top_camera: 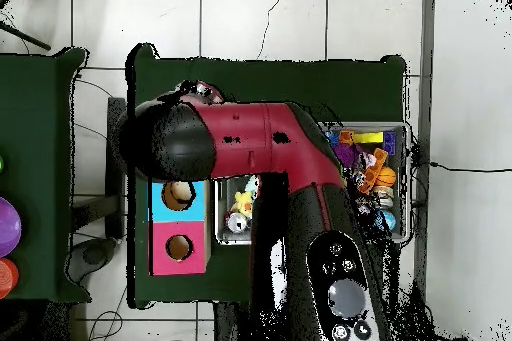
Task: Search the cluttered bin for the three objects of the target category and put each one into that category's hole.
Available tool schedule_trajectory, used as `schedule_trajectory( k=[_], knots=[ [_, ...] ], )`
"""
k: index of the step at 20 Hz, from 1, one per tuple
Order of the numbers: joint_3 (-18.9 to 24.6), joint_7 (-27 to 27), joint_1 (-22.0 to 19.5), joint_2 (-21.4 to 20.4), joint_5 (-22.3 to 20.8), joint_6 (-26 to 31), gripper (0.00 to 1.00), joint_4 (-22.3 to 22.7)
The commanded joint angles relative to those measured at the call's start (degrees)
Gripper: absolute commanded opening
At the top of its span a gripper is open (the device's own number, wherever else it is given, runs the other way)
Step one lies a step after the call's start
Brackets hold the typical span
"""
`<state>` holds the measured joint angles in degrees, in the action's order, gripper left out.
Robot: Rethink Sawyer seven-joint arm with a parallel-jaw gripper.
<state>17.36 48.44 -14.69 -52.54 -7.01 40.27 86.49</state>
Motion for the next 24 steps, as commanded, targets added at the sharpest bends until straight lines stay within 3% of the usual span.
schedule_trajectory(
  k=[1,12,24],
  knots=[
    [-2.68,16.06,-0.53,3.56,0.8,-4.36,0.0,8.1],
    [-3.05,12.68,-2.24,3.44,-0.49,-11.0,0.0,13.75],
    [-9.85,15.49,3.19,6.32,-3.38,-14.54,0.0,14.07]
  ],
)
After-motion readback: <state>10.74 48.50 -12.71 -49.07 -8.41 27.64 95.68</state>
